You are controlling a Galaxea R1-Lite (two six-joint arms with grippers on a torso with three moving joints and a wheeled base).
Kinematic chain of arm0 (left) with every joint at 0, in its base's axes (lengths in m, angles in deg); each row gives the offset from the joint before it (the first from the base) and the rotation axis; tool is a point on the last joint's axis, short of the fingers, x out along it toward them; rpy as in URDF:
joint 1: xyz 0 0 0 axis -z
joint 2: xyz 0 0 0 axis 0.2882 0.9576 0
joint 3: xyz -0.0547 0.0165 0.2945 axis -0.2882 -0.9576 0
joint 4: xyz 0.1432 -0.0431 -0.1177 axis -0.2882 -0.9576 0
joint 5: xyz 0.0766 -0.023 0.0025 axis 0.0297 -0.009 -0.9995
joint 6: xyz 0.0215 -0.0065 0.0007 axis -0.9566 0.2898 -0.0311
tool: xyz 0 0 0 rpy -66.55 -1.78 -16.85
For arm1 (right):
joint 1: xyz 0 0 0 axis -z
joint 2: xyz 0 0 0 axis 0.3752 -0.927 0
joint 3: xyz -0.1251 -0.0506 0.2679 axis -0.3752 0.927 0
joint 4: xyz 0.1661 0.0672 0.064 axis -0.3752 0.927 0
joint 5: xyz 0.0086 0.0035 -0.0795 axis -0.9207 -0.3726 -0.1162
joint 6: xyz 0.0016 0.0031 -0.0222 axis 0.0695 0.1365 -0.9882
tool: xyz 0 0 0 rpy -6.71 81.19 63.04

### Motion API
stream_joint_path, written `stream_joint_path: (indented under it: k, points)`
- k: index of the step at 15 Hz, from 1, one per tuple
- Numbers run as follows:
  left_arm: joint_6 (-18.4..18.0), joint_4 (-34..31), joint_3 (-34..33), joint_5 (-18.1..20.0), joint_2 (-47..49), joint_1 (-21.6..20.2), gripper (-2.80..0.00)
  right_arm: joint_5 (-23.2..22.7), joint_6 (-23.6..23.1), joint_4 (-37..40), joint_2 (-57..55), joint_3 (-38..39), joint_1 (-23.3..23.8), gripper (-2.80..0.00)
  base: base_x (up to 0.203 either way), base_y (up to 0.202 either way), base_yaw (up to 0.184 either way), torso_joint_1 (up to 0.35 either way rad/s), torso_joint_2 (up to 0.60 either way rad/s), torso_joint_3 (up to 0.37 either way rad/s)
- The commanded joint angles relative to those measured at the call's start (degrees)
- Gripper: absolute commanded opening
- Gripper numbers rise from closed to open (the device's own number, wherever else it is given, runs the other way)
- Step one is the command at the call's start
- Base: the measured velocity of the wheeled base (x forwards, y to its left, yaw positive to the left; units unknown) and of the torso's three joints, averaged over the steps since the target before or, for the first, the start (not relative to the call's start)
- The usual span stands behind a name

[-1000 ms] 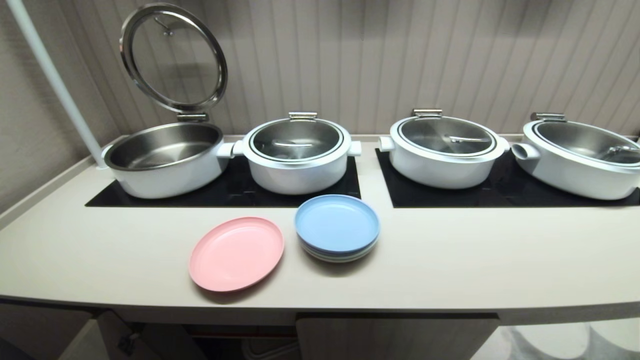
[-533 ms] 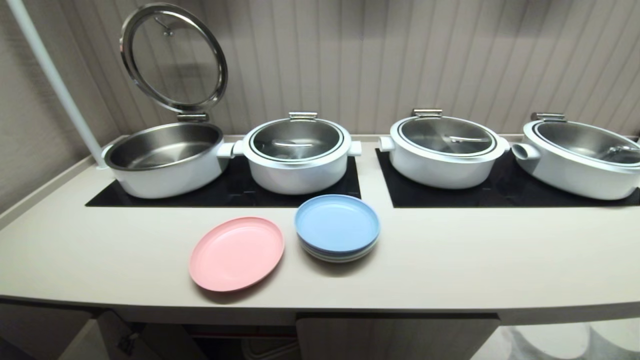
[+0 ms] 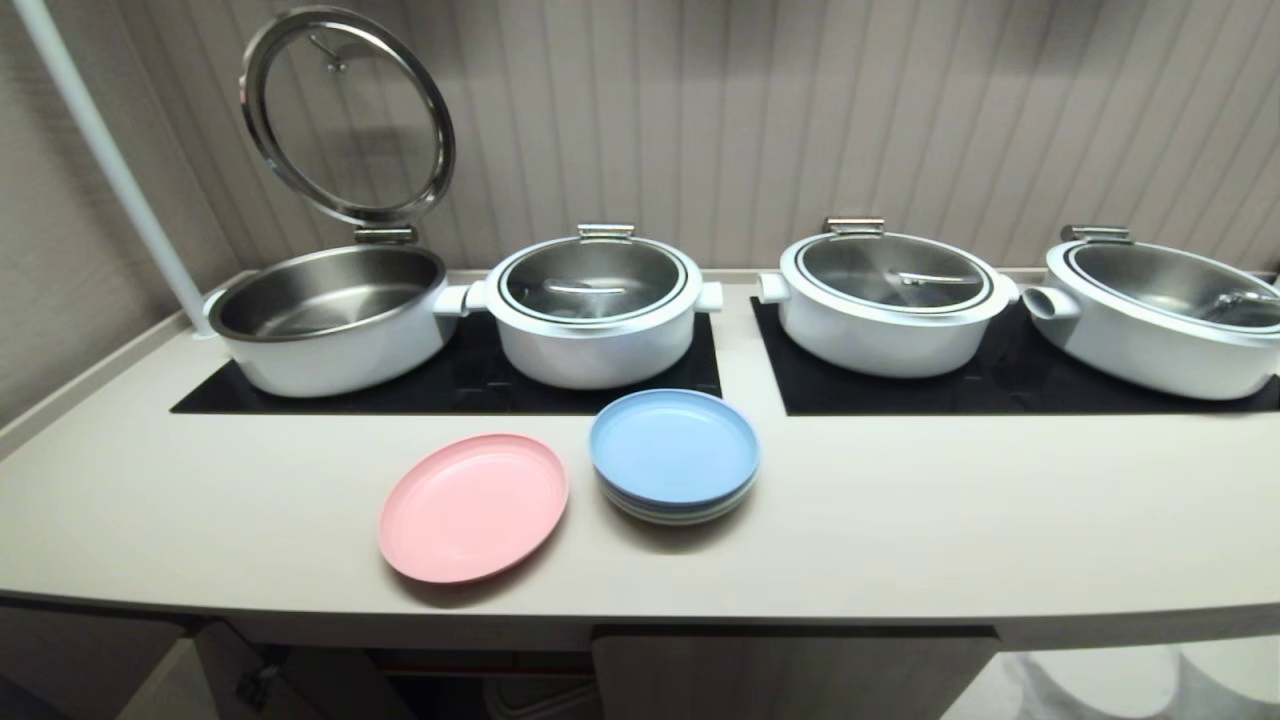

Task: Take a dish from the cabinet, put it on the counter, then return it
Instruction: Pick up the plate from the table

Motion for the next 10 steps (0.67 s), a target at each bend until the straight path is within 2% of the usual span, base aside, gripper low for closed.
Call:
stream_joint_path:
  k: [1, 3, 7, 10]
  points:
    - [-0.12, 0.01, 0.0, 0.01, -0.02, -0.01, -2.8, 0.02, 0.02, -0.06, 0.0, 0.0, -0.01, -2.8, 0.0, 0.0, 0.0, 0.0, 0.0, 0.0]
    - [-0.28, 0.01, 0.0, 0.01, -0.02, -0.01, -2.8, 0.02, 0.02, 0.01, 0.0, 0.0, -0.01, -2.8, 0.0, 0.0, 0.0, 0.0, 0.0, 0.0]
    - [-3.16, 0.08, 1.35, 1.57, -0.02, -0.01, -2.8, 0.02, 0.02, -0.03, 0.0, 0.0, -0.01, -2.8, 0.0, 0.0, 0.0, 0.0, 0.0, 0.0]
    - [-3.72, -3.24, 6.36, 6.36, 0.09, -0.07, -2.8, 0.02, 0.02, -0.06, 0.0, 0.0, -0.01, -2.8, 0.0, 0.0, 0.0, 0.0, 0.0, 0.0]
